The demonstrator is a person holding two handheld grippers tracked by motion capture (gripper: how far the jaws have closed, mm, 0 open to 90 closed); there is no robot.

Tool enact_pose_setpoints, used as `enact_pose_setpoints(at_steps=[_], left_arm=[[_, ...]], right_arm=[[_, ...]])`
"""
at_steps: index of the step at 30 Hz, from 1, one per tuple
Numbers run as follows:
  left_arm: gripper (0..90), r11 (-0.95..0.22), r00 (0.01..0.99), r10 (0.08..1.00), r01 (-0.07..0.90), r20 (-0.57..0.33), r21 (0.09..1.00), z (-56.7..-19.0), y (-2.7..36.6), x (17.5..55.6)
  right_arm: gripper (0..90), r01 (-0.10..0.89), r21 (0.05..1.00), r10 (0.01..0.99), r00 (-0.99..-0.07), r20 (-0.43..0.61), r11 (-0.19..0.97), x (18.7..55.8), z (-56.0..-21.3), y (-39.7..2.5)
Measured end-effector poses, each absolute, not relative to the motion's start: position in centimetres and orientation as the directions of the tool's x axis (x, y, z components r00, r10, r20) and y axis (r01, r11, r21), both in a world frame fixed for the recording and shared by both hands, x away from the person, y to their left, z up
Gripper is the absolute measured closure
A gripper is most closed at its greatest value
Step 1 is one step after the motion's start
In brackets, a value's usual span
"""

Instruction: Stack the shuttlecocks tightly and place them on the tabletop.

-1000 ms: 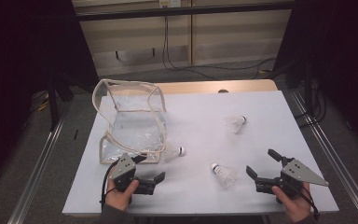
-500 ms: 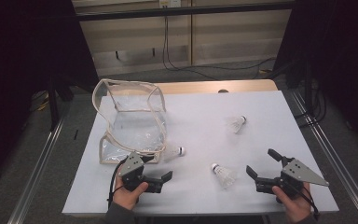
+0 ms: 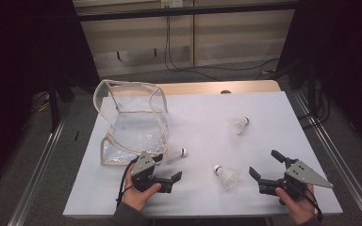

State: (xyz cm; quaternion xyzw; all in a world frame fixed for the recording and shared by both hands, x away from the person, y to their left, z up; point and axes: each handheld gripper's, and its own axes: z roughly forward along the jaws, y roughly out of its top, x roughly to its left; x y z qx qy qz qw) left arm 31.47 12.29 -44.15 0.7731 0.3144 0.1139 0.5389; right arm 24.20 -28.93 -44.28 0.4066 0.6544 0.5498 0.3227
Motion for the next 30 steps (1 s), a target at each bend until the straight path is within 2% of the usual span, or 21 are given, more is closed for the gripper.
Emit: enact_pose_setpoints(at_steps=[14,30], left_arm=[[4.6,-0.243,0.754,0.638,0.392,-0.158,0.888,-44.2,10.9,31.6],[6.5,-0.287,0.715,0.691,0.400,-0.101,0.870,-44.9,9.7,32.0]], right_arm=[[2.5,0.179,0.981,0.884,-0.467,0.022,0.071,24.3,-44.3,-28.8],[2.8,0.176,0.982,0.881,-0.473,0.019,0.074,24.2,-44.3,-28.8]])
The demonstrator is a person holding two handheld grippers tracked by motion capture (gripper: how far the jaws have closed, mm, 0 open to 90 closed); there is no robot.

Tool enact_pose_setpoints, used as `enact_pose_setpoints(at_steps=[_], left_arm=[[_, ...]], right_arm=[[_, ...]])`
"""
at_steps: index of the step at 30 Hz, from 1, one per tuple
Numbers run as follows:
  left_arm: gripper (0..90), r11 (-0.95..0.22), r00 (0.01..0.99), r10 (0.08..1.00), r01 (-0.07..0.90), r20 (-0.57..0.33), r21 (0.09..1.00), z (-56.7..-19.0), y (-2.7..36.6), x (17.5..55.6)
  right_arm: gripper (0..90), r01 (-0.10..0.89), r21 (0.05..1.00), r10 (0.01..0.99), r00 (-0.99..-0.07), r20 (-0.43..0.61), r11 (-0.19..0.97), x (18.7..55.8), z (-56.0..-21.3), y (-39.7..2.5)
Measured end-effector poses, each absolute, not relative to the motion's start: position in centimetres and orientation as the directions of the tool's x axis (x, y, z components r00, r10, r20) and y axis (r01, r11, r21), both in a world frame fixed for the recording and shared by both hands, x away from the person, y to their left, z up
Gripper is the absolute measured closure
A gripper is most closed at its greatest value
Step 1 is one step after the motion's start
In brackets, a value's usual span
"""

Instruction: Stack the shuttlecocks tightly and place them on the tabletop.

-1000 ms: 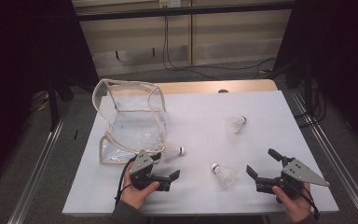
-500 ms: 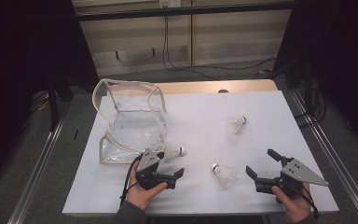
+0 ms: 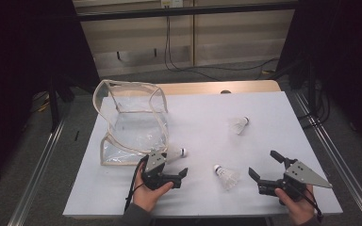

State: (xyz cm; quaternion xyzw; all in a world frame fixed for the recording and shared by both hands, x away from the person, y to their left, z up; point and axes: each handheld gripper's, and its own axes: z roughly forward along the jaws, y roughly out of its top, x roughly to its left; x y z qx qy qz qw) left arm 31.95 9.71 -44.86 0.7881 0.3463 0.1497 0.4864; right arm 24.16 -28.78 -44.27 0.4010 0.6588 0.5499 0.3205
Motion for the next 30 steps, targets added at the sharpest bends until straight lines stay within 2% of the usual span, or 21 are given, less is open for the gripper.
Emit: enact_pose_setpoints(at_steps=[5,15,16,17,20,23,30], left_arm=[[12.2,-0.302,0.705,0.704,0.409,-0.087,0.861,-44.9,9.3,31.9],[63.0,-0.336,0.654,0.756,0.414,-0.019,0.846,-44.9,7.4,31.8],[63.0,-0.336,0.650,0.759,0.421,-0.022,0.843,-44.9,7.2,31.8],[73.0,-0.337,0.650,0.760,0.411,-0.013,0.847,-44.8,6.8,31.9],[83.4,-0.331,0.647,0.763,0.408,-0.014,0.851,-44.6,6.5,31.9],[88.7,-0.324,0.657,0.754,0.393,-0.016,0.861,-44.3,6.1,32.2],[89.6,-0.320,0.674,0.739,0.389,-0.029,0.864,-43.7,5.5,32.4]], right_arm=[[2.9,0.171,0.983,0.883,-0.470,0.017,0.073,24.1,-44.3,-28.8],[3.0,0.169,0.983,0.881,-0.472,0.016,0.072,24.1,-44.2,-28.8],[3.0,0.165,0.984,0.881,-0.473,0.014,0.073,24.1,-44.2,-28.9],[3.0,0.170,0.983,0.880,-0.474,0.021,0.069,24.0,-44.2,-28.9],[3.0,0.171,0.983,0.880,-0.474,0.027,0.062,24.0,-44.2,-29.0],[3.0,0.168,0.984,0.880,-0.474,0.026,0.061,23.9,-44.2,-29.1],[3.0,0.168,0.984,0.880,-0.474,0.025,0.062,23.9,-44.2,-29.2]])
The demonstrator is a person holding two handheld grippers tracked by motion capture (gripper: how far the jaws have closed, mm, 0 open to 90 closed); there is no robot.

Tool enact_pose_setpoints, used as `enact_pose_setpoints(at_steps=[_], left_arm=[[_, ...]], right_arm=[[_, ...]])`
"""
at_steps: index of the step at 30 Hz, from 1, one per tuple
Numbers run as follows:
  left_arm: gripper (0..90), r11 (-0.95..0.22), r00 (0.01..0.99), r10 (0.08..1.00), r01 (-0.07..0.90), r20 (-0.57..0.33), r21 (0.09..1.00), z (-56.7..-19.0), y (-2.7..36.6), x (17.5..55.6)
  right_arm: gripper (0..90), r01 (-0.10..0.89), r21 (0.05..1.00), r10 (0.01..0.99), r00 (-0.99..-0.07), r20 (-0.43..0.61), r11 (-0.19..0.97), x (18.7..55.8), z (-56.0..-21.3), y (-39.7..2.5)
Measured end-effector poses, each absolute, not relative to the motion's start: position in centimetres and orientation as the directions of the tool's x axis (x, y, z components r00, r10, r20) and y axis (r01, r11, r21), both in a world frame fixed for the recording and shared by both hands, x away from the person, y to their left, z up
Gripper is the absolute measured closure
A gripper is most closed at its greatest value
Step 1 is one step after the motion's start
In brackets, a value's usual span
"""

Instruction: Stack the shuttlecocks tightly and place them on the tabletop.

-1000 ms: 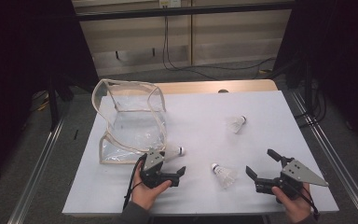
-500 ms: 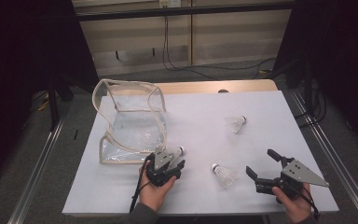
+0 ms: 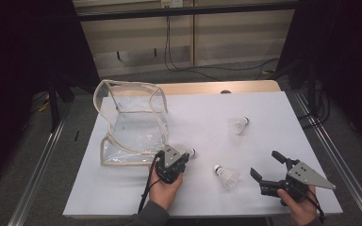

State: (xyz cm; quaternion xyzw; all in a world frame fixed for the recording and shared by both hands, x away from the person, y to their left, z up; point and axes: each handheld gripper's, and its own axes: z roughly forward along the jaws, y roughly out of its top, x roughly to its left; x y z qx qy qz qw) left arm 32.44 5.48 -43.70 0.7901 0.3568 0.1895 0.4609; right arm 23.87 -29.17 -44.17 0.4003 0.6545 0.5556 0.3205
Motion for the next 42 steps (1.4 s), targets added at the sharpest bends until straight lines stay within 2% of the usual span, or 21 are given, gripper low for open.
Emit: enact_pose_setpoints(at_steps=[19,31,36,42], left_arm=[[84.1,-0.309,0.650,0.760,0.381,-0.015,0.872,-43.2,2.9,34.2],[85.0,-0.292,0.657,0.754,0.340,-0.003,0.894,-43.3,1.5,34.5],[85.7,-0.249,0.659,0.751,0.345,-0.045,0.905,-43.5,0.7,35.0],[87.4,-0.238,0.648,0.760,0.351,-0.052,0.906,-43.4,0.0,35.6]], right_arm=[[3.0,0.171,0.983,0.876,-0.482,0.028,0.063,23.9,-44.2,-29.1],[3.1,0.171,0.984,0.875,-0.483,0.032,0.059,23.9,-44.2,-29.1],[3.1,0.172,0.983,0.874,-0.484,0.032,0.059,23.9,-44.2,-29.1],[3.1,0.169,0.984,0.874,-0.485,0.032,0.058,23.9,-44.2,-29.1]])
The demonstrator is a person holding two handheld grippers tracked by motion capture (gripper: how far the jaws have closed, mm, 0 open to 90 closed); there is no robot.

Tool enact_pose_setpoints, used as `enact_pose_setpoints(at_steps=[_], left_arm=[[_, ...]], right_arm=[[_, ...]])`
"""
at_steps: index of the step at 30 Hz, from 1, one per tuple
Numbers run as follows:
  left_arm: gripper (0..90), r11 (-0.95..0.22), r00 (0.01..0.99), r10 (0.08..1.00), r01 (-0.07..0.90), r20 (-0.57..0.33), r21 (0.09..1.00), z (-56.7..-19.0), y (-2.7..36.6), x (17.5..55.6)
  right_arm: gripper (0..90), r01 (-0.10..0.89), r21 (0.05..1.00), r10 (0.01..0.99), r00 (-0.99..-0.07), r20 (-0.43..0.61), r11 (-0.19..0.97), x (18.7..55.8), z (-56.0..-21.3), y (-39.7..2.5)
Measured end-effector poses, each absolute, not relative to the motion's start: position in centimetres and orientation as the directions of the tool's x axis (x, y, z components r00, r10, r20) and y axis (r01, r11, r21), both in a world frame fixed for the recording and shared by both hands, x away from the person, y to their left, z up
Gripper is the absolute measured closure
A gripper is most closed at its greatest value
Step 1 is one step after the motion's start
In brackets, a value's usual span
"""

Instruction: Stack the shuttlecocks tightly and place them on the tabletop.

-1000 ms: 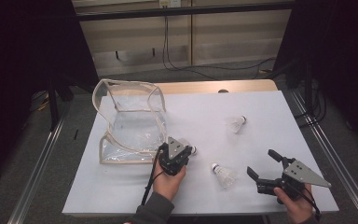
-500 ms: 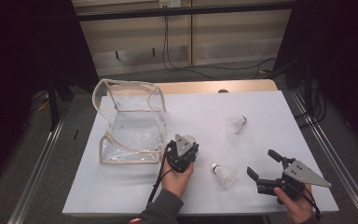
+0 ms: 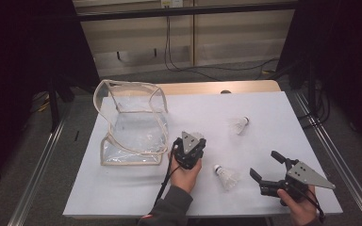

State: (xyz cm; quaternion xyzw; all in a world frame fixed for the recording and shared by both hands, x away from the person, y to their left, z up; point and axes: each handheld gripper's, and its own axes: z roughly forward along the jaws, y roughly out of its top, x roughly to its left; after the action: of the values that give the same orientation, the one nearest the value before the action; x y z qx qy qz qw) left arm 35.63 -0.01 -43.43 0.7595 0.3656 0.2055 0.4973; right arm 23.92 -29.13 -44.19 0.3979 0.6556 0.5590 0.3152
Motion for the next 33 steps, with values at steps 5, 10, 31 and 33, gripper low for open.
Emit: enact_pose_setpoints(at_steps=[5,10,31,33], left_arm=[[88.9,-0.241,0.646,0.762,0.352,-0.048,0.905,-43.3,-0.5,36.1],[89.5,-0.234,0.630,0.776,0.350,-0.043,0.907,-43.2,-0.8,36.8],[89.7,-0.246,0.571,0.821,0.333,0.013,0.910,-42.5,-1.1,39.3],[89.7,-0.238,0.560,0.828,0.341,0.007,0.909,-42.7,-0.9,39.6]], right_arm=[[3.1,0.167,0.984,0.874,-0.486,0.031,0.059,23.9,-44.2,-29.2],[3.1,0.168,0.984,0.874,-0.485,0.031,0.058,23.9,-44.2,-29.2],[3.1,0.169,0.984,0.875,-0.482,0.035,0.054,23.9,-44.2,-29.3],[3.1,0.168,0.984,0.875,-0.482,0.035,0.053,23.9,-44.2,-29.4]])
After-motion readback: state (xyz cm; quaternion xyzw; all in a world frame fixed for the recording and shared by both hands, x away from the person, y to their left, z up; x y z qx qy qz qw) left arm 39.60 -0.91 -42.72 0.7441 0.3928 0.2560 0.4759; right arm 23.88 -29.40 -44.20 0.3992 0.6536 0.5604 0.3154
